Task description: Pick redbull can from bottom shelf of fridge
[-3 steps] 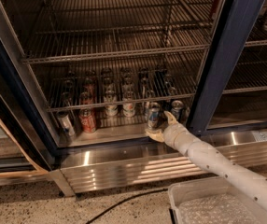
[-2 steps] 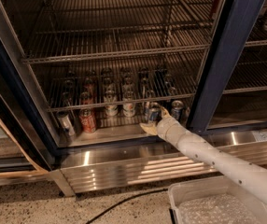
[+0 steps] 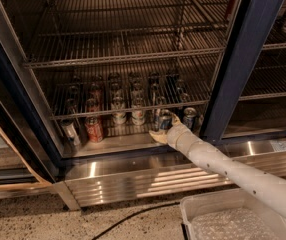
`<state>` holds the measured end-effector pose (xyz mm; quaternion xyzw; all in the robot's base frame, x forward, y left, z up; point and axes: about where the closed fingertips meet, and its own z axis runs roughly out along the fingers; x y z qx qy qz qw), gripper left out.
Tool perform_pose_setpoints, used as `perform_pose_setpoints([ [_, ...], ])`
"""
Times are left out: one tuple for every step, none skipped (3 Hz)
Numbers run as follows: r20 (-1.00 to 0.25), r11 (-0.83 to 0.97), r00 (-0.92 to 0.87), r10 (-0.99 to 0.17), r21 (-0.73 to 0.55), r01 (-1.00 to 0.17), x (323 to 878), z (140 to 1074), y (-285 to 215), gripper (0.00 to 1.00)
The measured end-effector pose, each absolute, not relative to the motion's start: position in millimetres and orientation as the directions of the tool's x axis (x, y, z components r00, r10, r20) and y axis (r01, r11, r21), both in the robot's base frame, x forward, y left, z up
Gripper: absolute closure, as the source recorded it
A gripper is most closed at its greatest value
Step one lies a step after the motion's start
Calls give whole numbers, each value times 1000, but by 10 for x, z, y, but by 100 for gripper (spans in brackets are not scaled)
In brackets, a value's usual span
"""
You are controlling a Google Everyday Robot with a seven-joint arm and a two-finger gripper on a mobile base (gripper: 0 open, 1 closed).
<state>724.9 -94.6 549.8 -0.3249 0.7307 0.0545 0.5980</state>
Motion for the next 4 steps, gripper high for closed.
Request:
perform_pose_setpoints([
  [-910,789,-79,-406,-305,-533,7277,5476,-945,29],
  [-910,789,-79,-406,-305,-533,7277,5476,-945,48],
  [-910,789,-79,-406,-305,-533,7277,5476,-945,72],
  [-911,789,-79,-406,-305,-533,7277,5476,-945,95],
])
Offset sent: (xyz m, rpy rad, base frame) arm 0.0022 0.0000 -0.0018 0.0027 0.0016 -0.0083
